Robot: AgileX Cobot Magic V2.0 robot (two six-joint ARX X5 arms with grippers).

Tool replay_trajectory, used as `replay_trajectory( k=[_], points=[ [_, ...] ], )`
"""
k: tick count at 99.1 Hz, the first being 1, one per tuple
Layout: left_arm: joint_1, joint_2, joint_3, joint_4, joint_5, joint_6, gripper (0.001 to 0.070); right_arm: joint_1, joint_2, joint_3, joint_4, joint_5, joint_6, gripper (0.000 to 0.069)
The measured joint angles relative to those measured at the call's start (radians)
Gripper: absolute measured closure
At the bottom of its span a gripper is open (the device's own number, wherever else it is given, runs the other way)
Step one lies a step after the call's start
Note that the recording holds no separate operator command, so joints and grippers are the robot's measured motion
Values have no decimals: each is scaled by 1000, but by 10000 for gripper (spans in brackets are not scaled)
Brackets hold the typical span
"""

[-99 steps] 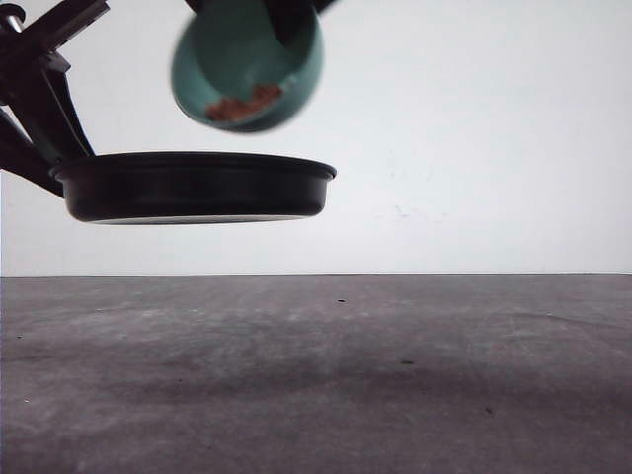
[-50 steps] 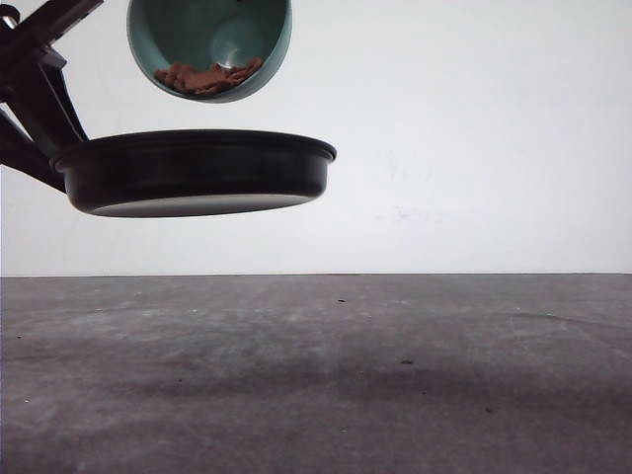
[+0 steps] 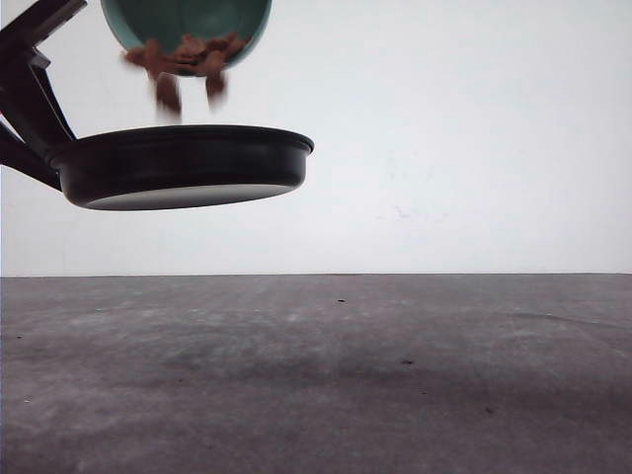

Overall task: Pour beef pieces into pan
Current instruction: 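Tilt the bowl over the held pan to pour the beef cubes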

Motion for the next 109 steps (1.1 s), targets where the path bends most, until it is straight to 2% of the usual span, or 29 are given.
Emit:
replay_trajectory(
  k=[17,80,96,103,109],
  points=[
    [5,0,0,2,1,0,658,-5,2,0,54,-43,-35,656],
    [6,0,0,19,1,-2,658,-13,2,0,87,-68,-116,656],
    [6,0,0,19,1,-3,658,-21,3,0,167,-75,-172,656],
    [6,0,0,19,1,-2,658,-25,3,0,206,-66,-162,656],
    [6,0,0,20,0,-2,658,-29,0,0,206,-23,-114,656]
  ],
)
